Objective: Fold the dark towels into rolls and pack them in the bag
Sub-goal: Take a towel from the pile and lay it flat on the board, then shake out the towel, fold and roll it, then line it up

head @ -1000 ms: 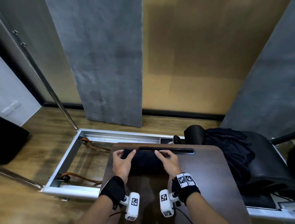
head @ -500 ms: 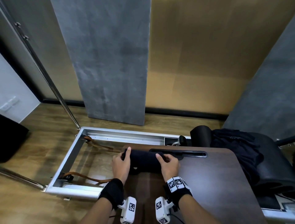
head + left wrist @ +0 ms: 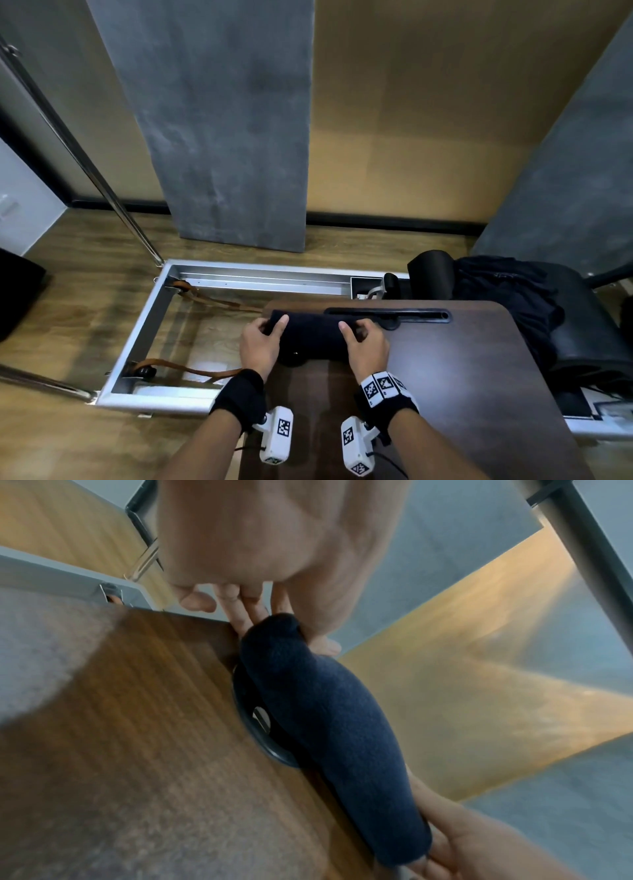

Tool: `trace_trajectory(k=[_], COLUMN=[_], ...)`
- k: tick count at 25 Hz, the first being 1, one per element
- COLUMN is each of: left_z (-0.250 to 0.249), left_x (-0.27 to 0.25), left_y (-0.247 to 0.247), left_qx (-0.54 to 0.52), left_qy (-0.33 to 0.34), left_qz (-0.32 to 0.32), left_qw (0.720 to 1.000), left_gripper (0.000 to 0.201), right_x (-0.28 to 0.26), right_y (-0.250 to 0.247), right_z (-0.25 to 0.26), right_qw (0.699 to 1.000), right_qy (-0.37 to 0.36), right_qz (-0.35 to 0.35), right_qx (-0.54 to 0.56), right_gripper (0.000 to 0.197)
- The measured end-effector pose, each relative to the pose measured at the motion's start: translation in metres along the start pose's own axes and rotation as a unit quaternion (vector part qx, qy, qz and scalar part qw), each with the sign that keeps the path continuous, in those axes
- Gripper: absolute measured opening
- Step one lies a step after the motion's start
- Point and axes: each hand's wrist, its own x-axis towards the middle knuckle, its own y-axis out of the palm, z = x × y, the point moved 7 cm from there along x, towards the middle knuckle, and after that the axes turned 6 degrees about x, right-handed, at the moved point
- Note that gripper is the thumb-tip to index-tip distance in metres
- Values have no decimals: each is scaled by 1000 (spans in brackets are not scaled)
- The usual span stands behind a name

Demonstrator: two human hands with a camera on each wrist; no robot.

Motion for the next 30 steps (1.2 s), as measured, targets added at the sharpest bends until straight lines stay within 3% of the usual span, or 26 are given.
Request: trace_trajectory(k=[5, 9, 14, 17, 19, 21, 23, 24, 27, 30], left_z=[1, 4, -1, -8, -27, -58, -88, -100, -128, -145], left_x=[-12, -26, -44, -58, -76, -99, -119, -127, -152, -179], left_y=[3, 0, -1, -10, -20, -14, 18, 39, 110, 167], left_qx=[41, -40, -66, -59, -32, -27, -27, -20, 31, 96], left_qy=[11, 0, 5, 6, 82, 195, 266, 283, 288, 297], left_qz=[-5, 13, 15, -32, -121, -149, -70, -11, 160, 240], left_qw=[999, 999, 998, 998, 989, 969, 961, 959, 944, 919], left_gripper=[52, 62, 59, 60, 47, 24, 10, 15, 24, 23], right_x=[-4, -6, -12, -16, -17, -18, -17, -16, -7, 3], right_y=[-1, -7, -20, -31, -37, -47, -66, -80, -129, -179], right_z=[7, 9, 5, 0, -5, -10, -15, -17, -24, -33], right_qw=[1000, 999, 997, 996, 993, 991, 989, 989, 988, 983], right_qy=[5, 34, 27, 12, 15, 20, 19, 18, 26, 37], right_qz=[15, 41, 69, 89, 112, 130, 139, 140, 139, 137], right_qx=[-22, 13, 38, 20, 17, 24, 36, 42, 67, 115], right_gripper=[41, 45, 55, 54, 56, 53, 46, 40, 19, 11])
